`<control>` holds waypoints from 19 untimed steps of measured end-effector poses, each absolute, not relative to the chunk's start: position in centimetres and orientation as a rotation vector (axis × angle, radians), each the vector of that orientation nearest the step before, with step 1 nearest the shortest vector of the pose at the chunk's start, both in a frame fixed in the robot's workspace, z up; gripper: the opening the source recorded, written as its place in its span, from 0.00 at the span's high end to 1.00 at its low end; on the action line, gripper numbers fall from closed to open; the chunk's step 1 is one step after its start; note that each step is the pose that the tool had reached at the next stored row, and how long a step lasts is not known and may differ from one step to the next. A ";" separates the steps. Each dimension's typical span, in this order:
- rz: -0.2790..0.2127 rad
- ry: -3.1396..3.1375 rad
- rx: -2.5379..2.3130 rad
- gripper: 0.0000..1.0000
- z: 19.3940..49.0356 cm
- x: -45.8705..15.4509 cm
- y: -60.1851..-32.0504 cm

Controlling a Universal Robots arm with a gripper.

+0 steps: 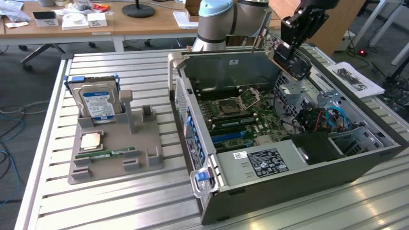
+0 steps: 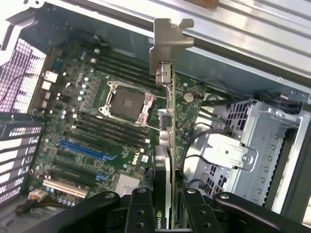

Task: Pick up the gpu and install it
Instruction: 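Insert the gpu into the slot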

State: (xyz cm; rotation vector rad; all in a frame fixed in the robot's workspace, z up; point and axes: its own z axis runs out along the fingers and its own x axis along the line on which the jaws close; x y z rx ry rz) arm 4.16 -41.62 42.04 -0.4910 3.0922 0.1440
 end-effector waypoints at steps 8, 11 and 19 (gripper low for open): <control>0.145 3.054 -0.718 0.73 42.0 4.2 -41.6; 0.145 3.036 -0.801 0.73 41.9 4.2 -41.6; 0.145 2.977 -1.021 0.73 41.9 4.2 -41.6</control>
